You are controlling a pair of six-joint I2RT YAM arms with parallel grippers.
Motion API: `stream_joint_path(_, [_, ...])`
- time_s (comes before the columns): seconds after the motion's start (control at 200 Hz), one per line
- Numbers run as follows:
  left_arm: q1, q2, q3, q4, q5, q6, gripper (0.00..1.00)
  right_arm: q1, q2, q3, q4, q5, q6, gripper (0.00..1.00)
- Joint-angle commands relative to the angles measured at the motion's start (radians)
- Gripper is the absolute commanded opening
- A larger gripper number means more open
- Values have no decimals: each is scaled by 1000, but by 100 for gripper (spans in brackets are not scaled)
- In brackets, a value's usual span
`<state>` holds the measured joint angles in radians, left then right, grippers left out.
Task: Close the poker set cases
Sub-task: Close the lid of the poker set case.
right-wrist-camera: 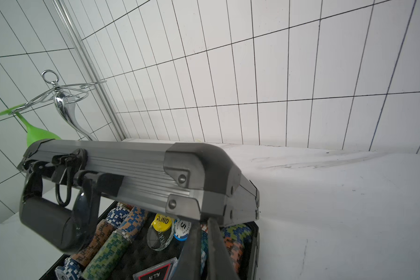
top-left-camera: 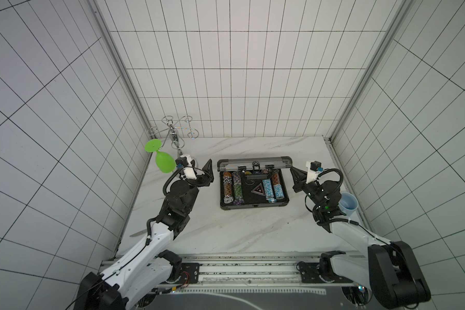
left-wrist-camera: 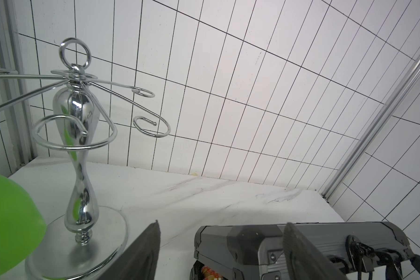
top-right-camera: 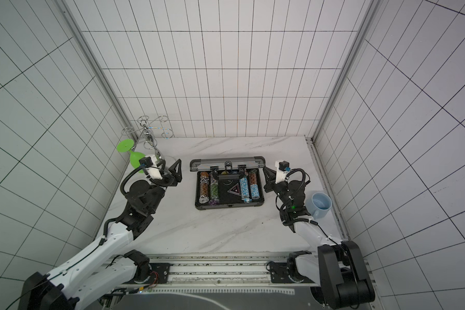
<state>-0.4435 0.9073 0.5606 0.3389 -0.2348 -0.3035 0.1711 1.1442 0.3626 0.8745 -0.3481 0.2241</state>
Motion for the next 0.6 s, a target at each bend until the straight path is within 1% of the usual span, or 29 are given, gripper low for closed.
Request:
stream_joint_path(0.0, [-6, 23, -7, -63, 8, -30, 78, 25, -22, -77, -7, 43, 33, 10])
stream_joint_path(0.15, [-23, 84, -2, -54, 47, -51, 78, 53, -42, -120, -20, 60, 52, 12])
stream_joint_path(0.455, [-83, 188, 63, -11, 53, -19, 78, 102, -117, -182, -170, 130, 80, 19])
stream_joint_path(0.595, [-108, 268, 79, 27, 57, -13, 78, 109, -130, -222, -167, 134, 105, 20])
